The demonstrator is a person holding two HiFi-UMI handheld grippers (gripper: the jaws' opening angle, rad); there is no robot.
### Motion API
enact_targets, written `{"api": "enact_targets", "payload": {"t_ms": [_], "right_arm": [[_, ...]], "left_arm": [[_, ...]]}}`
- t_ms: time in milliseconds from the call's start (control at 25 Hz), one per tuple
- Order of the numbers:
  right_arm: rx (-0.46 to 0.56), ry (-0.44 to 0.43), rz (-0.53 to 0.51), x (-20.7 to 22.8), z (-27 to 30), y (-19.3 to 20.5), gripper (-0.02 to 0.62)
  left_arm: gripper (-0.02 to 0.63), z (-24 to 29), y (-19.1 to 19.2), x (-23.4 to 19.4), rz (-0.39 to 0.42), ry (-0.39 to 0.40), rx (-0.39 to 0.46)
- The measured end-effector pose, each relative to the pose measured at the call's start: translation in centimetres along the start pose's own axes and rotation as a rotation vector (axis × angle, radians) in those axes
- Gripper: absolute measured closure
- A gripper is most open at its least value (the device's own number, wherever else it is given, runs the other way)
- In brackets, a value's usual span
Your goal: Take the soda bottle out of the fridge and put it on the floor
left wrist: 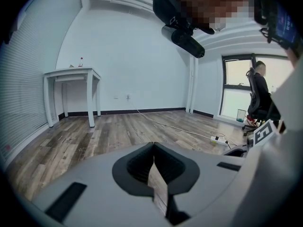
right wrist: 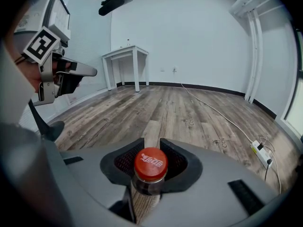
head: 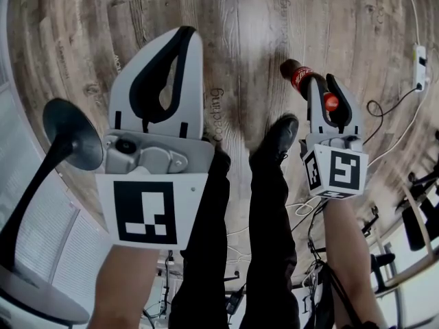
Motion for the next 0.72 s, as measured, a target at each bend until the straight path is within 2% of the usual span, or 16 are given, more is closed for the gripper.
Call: {"api": "enact_targets", "payload": {"t_ms": [720], "right_arm": [[-0.091, 0.011, -0.01, -0.4, 2.2, 3.2, 0.472]], "left_arm": [[0.589, 0.0, 1.4, -0.1, 0.008, 0.027, -0.029]]}}
Point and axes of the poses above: the fingertips, and each gripper's own axes: z forward along the fingers, x to its right, y out of its underside, the point moved 10 cm from there along -z, backward along the fingers, and after that the axes turned 2 degrees about -y, right-handed, at the moved point
